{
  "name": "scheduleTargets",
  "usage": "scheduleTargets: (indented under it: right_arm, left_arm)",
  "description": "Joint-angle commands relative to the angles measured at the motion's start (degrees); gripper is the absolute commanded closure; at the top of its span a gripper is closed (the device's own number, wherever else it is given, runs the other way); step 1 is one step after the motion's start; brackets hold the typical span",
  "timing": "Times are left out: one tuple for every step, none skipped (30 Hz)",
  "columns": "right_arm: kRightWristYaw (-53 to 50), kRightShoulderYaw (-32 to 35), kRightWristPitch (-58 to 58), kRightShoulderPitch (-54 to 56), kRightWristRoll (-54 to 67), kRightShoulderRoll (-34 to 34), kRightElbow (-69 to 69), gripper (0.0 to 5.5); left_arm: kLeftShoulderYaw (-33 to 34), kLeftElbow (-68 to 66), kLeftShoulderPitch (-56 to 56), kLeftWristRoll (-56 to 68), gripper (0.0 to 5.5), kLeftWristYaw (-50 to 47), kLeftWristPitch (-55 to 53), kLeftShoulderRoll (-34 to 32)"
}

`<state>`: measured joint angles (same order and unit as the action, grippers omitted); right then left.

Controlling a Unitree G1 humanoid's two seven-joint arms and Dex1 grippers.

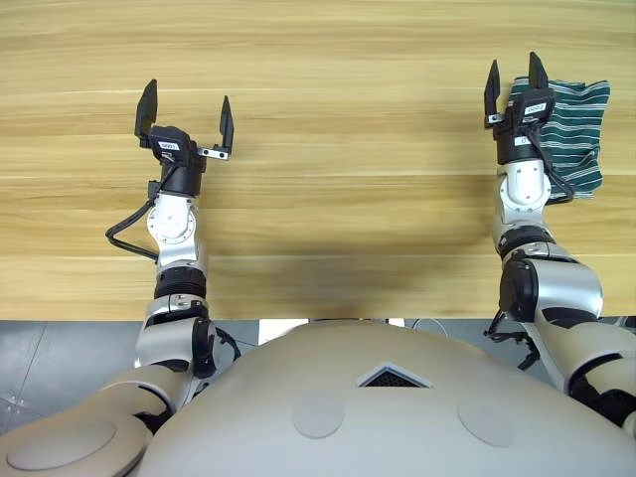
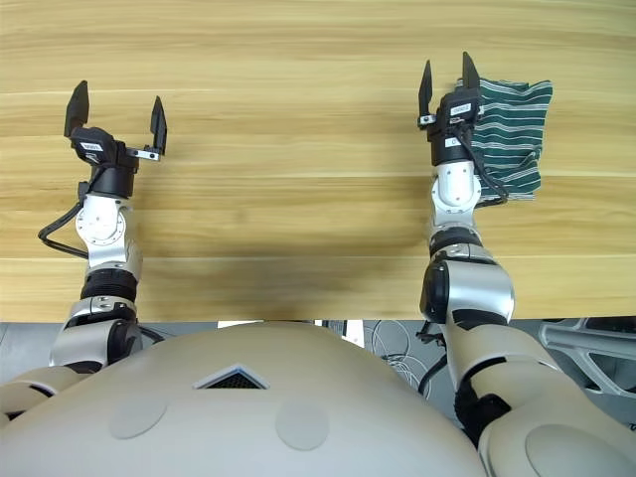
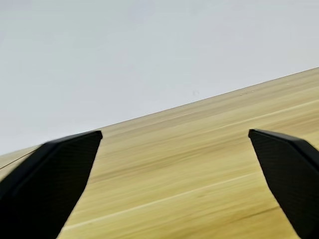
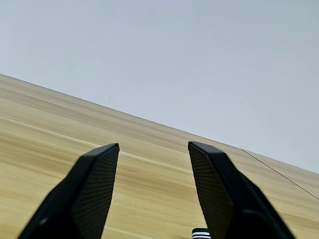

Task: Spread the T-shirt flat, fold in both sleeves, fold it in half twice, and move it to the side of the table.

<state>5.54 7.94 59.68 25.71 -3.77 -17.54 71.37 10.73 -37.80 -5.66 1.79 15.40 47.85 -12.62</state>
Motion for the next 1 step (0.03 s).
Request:
scheduleTargets:
  right_arm:
    - [-0.13, -0.06, -0.38, 0.71, -0.18, -0.08, 0.36, 2.91]
  left_arm:
    - [-0.59, -0.29, -0.77, -0.07, 0.12, -0.68, 0.39, -0.64]
